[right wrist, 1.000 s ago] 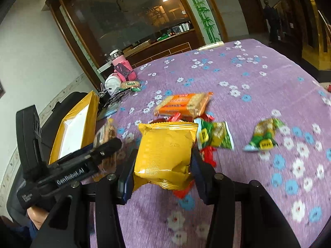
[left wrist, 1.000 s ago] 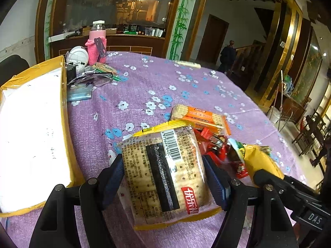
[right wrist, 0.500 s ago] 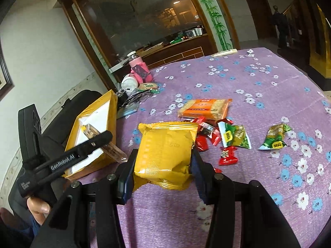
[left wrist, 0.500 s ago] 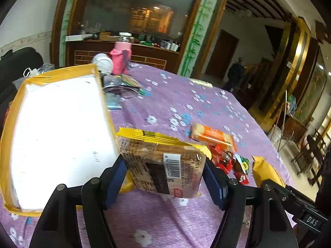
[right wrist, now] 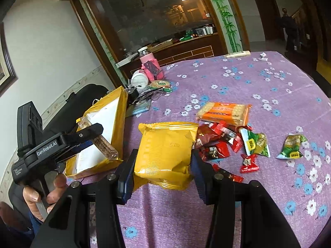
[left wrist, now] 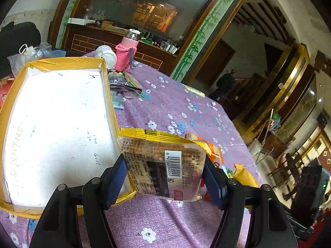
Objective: Organize snacks
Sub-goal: 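Carry the cracker pack and yellow pouch toward the white yellow-edged box with both tools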
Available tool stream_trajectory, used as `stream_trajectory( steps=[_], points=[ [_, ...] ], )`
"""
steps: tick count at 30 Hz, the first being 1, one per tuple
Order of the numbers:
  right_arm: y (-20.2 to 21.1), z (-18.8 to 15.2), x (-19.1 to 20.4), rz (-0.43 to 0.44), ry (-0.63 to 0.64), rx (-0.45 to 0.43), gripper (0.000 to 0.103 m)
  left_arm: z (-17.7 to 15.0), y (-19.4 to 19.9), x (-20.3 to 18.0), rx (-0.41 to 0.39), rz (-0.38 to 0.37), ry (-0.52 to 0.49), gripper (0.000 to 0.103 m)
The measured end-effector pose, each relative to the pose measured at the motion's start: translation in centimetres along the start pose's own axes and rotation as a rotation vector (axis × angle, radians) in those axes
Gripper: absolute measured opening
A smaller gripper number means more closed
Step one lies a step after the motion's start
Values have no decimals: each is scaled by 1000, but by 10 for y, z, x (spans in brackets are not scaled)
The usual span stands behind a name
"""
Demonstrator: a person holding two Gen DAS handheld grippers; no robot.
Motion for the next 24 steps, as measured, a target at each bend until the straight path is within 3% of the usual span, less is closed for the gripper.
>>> stream_trajectory(
  steps=[11,24],
  points=[
    [-11,9,21,22,40,8,48,18,27,19,-61,-2,23,73],
    [-29,9,51,51,102,30,48,22,31,57,-67,-3,120,73]
  ],
)
Point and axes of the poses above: each gripper's, at about its wrist camera, not at the fingertips, and y roughly against the way its jaws point, x to its left, z to its top, the point moved 2 cm from there along -y, roughly the way its jaws point, and after that the axes turned 4 degrees about -x, right-handed, at the moved point
